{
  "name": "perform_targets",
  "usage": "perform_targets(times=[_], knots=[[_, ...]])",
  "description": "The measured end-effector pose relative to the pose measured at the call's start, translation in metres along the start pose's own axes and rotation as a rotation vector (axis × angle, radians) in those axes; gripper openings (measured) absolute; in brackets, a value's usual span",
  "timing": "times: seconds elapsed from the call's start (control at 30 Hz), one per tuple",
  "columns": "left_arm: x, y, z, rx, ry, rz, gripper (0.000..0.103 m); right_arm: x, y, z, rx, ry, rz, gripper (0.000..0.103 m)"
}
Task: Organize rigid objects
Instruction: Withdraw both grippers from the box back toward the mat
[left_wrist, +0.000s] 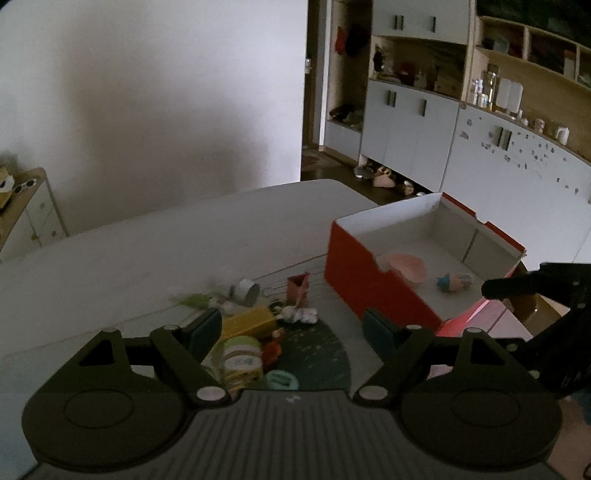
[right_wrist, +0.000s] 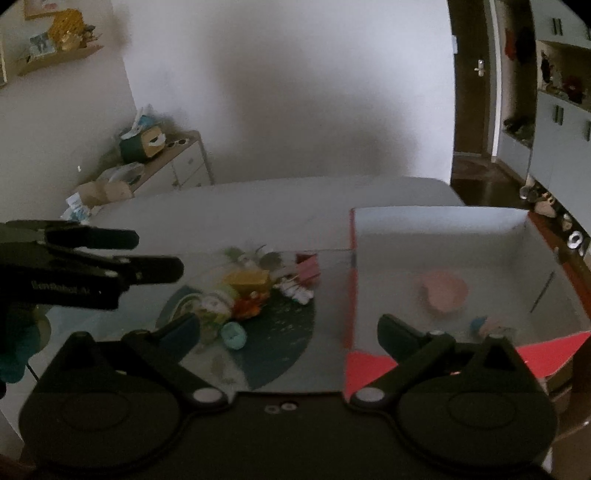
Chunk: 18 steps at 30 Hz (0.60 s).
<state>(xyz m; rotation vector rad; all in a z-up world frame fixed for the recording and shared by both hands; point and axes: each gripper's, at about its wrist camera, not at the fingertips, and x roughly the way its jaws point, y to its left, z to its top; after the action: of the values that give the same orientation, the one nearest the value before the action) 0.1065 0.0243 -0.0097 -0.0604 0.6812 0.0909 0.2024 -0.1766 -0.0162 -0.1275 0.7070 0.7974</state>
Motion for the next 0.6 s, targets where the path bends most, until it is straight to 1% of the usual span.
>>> perform_targets(times=[0.1,0.17,0.3,0.33,0.37,0.47,0.6], knots=[[-0.005,0.016,-0.007,-0.014,-0.009,0.012,0.085,0.006,0.01,-0.001,-0.003,0.005,0.016,0.103],[-0.008,0.027,-0.012,-0.02,-0.013,0.017,0.092,0.01,0.016,-0.001,-0.008,0.011,0.022,0.103],[-0.012,0.055,-0.026,-0.057,-0.023,0.027,0.092,0.019,0.026,0.0,-0.021,0.026,0.034,0.103],[-0.012,0.06,-0.03,-0.067,-0.024,0.029,0.095,0.021,0.029,0.0,-0.026,0.03,0.036,0.103],[-0.011,0.065,-0.034,-0.08,-0.025,0.036,0.103,0.024,0.031,0.0,-0.033,0.034,0.037,0.103],[-0.011,0.077,-0.048,-0.102,-0.029,0.039,0.103,0.031,0.037,0.001,-0.046,0.045,0.036,0.103],[-0.004,0.085,-0.069,-0.108,0.008,0.033,0.103,0.041,0.042,-0.001,-0.05,0.067,0.041,0.103]])
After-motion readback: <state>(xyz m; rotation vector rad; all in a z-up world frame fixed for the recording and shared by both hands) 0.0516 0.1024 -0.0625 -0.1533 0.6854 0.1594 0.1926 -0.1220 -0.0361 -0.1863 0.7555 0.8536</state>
